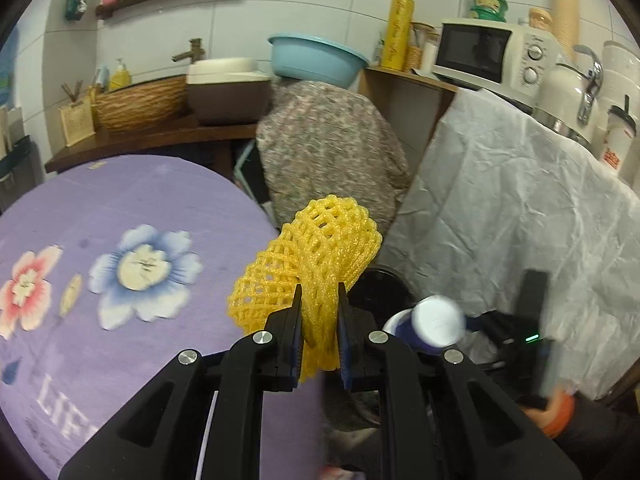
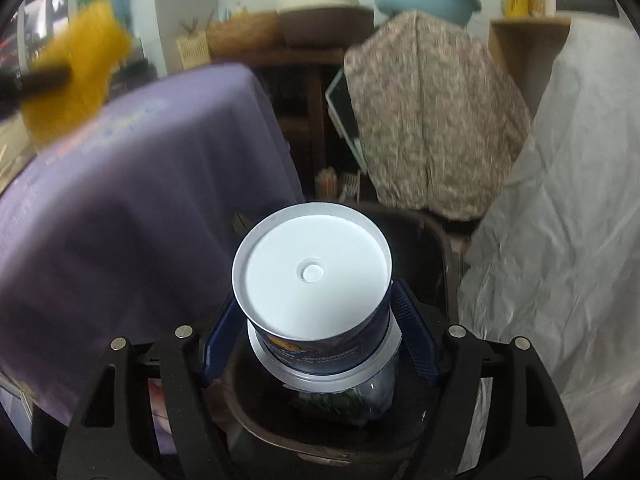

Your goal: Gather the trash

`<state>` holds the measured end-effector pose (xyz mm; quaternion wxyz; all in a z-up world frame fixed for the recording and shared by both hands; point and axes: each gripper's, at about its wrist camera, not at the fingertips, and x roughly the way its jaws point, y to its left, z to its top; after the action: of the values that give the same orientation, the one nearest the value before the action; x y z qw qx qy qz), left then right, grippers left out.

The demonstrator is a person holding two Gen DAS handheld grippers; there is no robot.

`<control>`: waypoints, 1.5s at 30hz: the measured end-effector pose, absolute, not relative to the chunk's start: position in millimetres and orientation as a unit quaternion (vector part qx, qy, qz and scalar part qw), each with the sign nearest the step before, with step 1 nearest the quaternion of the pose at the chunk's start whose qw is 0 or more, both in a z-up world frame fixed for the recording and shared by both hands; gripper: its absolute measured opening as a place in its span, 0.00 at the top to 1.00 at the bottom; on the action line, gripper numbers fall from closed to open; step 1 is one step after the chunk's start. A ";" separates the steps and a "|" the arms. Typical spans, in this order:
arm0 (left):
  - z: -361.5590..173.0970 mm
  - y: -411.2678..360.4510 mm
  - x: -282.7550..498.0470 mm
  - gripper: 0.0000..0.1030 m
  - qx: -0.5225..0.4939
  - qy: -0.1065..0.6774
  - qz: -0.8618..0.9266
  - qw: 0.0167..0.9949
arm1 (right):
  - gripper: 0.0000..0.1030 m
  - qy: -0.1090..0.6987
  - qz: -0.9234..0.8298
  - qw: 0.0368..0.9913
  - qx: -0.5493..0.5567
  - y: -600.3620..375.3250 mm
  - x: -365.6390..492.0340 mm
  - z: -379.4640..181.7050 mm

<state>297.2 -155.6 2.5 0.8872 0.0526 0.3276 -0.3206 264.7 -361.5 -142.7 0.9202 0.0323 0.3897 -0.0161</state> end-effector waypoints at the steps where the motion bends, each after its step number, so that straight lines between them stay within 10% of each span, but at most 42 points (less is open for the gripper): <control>1: -1.1 -165.8 293.5 0.86 0.056 0.330 -0.325 0.885 | 0.22 0.392 -0.023 0.919 0.038 -366.3 262.5 -150.9; 15: -119.1 -273.8 296.8 0.85 0.079 0.440 -0.349 0.824 | 0.19 0.368 -0.129 0.917 0.088 -433.2 192.4 -142.7; 20: -143.2 -279.2 291.7 0.23 0.069 0.431 -0.341 0.833 | 0.19 0.357 -0.136 0.920 0.091 -435.6 170.3 -131.2; 30: -71.0 -202.8 210.8 0.05 0.052 0.305 -0.327 0.893 | 0.13 0.292 -0.160 0.939 0.088 -414.9 128.8 -81.9; 45: 7.3 -12.0 44.9 0.05 -0.051 0.121 -0.048 0.990 | 0.05 0.132 -0.084 0.987 0.038 -230.6 6.1 -1.4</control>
<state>44.9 -12.0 7.3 0.9902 -0.0506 0.1209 -0.0475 6.1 -230.6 -1.4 0.9870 0.0380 0.1320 -0.0836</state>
